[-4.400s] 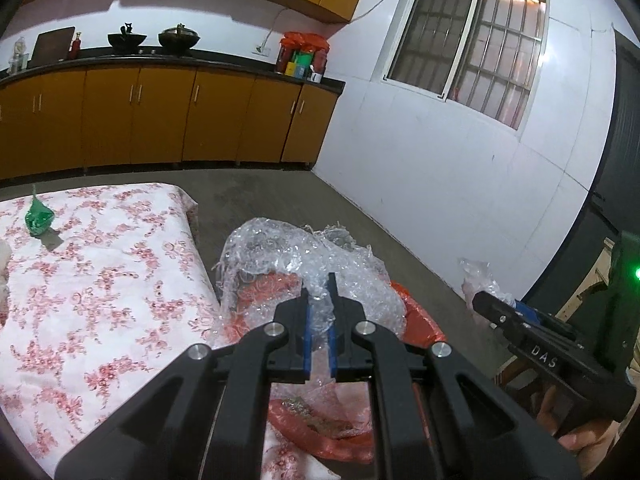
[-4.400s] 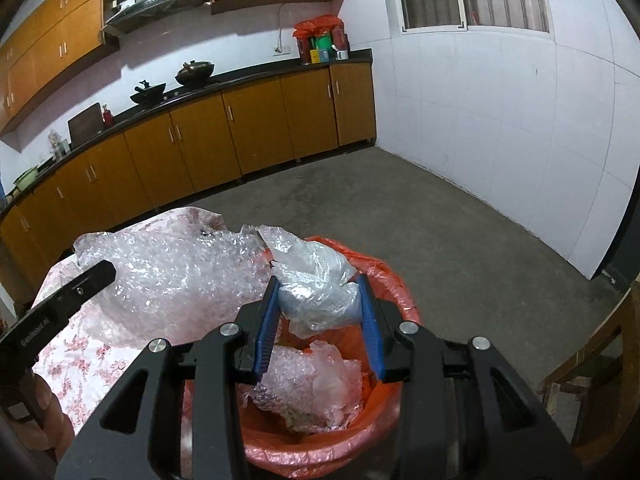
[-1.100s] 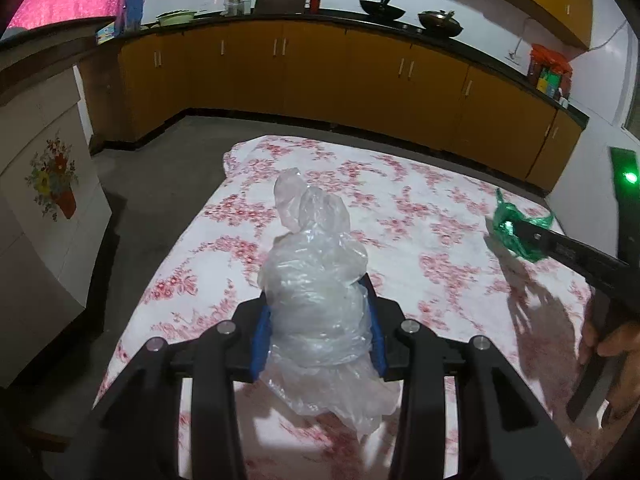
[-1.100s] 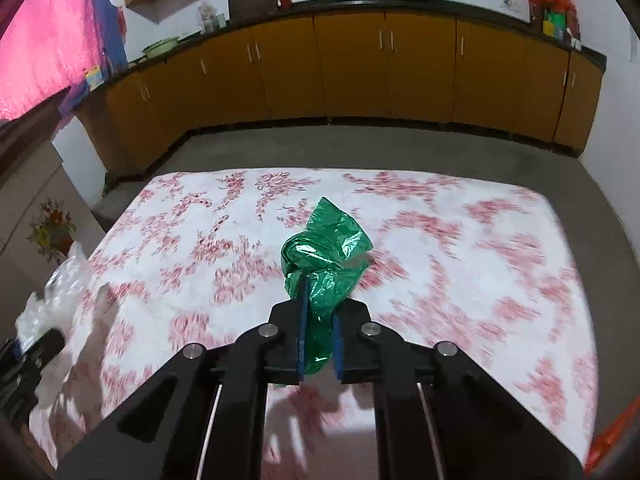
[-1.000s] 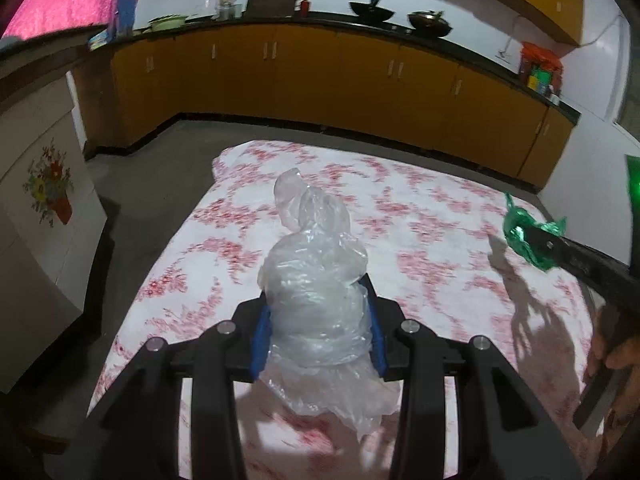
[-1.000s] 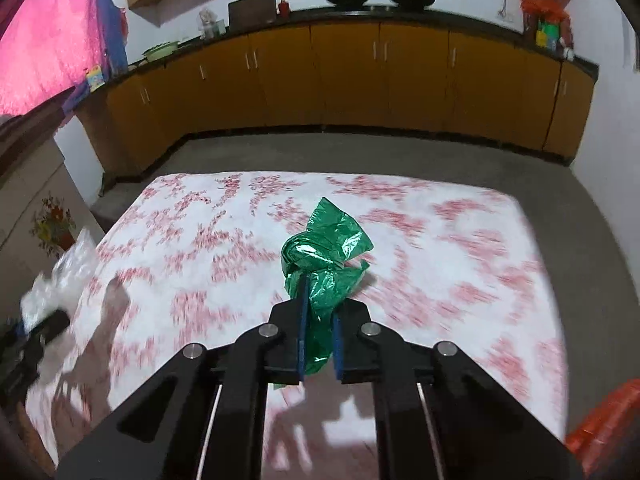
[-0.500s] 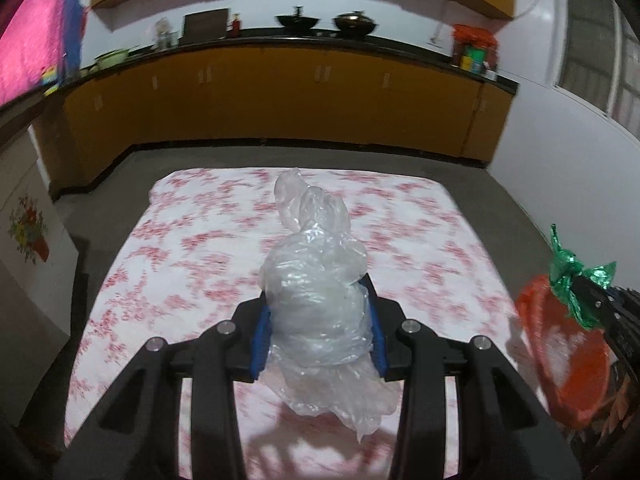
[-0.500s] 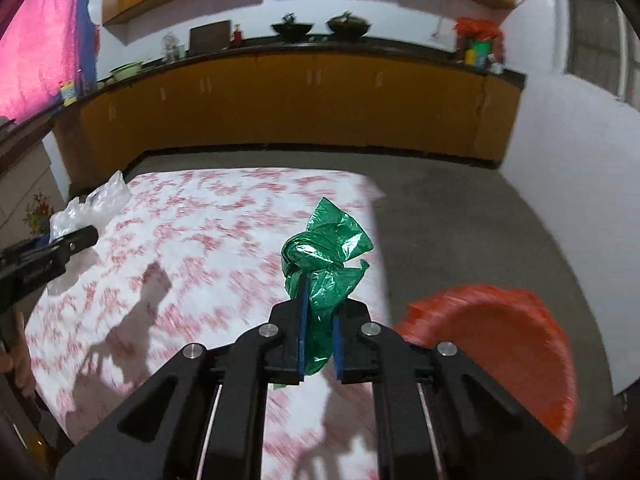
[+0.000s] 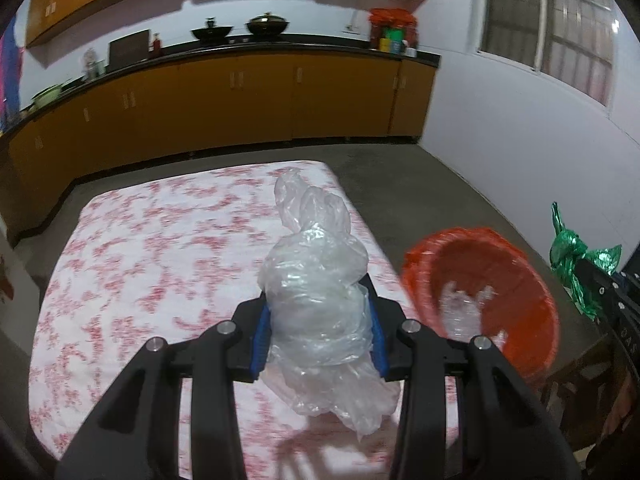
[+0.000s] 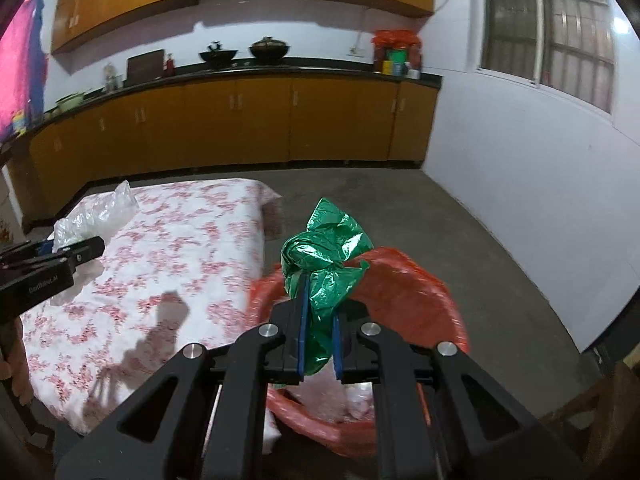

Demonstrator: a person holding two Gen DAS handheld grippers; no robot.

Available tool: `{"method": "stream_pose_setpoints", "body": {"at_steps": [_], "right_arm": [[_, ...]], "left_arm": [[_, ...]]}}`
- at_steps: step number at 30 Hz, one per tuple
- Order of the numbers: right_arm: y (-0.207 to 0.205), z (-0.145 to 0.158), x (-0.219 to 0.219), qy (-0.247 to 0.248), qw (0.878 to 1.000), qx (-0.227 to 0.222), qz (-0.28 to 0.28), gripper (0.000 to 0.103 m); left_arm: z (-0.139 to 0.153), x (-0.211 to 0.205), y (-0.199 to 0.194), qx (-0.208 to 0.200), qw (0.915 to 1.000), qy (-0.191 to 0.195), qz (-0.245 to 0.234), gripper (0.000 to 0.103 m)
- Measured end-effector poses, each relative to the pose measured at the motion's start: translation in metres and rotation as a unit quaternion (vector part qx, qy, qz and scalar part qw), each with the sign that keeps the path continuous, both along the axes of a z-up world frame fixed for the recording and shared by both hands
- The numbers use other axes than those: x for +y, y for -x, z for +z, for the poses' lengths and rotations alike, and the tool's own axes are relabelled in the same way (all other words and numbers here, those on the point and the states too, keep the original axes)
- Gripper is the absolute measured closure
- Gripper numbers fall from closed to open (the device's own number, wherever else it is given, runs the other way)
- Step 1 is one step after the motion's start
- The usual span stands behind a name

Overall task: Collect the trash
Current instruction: 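Carry the clear bag and green bag over the basket with both tools, then open both tools to drop the bags into the basket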

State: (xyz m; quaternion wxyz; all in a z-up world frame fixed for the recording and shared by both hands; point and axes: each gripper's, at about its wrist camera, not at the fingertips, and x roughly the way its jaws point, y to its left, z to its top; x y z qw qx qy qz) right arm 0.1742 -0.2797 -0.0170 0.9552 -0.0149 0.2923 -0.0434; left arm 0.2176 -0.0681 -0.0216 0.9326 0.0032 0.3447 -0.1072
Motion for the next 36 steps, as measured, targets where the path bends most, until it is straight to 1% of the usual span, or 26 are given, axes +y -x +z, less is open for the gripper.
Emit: {"method": "stream_pose_setpoints", "body": {"at_steps": [4,11,18,21,28,36], "right_arm": [[0.005,-0.001,-0.02,-0.021,1.0,-0.006,-0.021,0.093],[0.008,-0.005,-0.037,-0.043,0.998,-0.007,-0.035,0.093],[0.014,-0.008,-0.055,-0.072,0.997,-0.014,-0.039,0.093],[0.014,-0.012,-0.061,-0.084,0.996,-0.013,-0.042,0.093],[0.012,-0.019,-0.076,-0.096,0.994,-0.013,-0.053,0.093],[0.003,-0.022,-0.087,-0.102,0.993,-0.017,-0.058,0.093]], "left_arm": [[-0.001,-0.023,0.004,-0.002,0.9997,-0.002,-0.025,0.063],[-0.005,-0.053,0.005,0.005,0.998,0.005,-0.063,0.063],[-0.005,-0.075,0.004,0.013,0.9938,0.045,-0.101,0.063],[-0.006,-0.086,0.003,0.014,0.9915,0.055,-0.117,0.063],[-0.019,-0.112,-0.007,0.03,0.985,0.069,-0.155,0.063],[-0.041,-0.144,-0.024,0.054,0.9782,0.07,-0.188,0.063]]}}
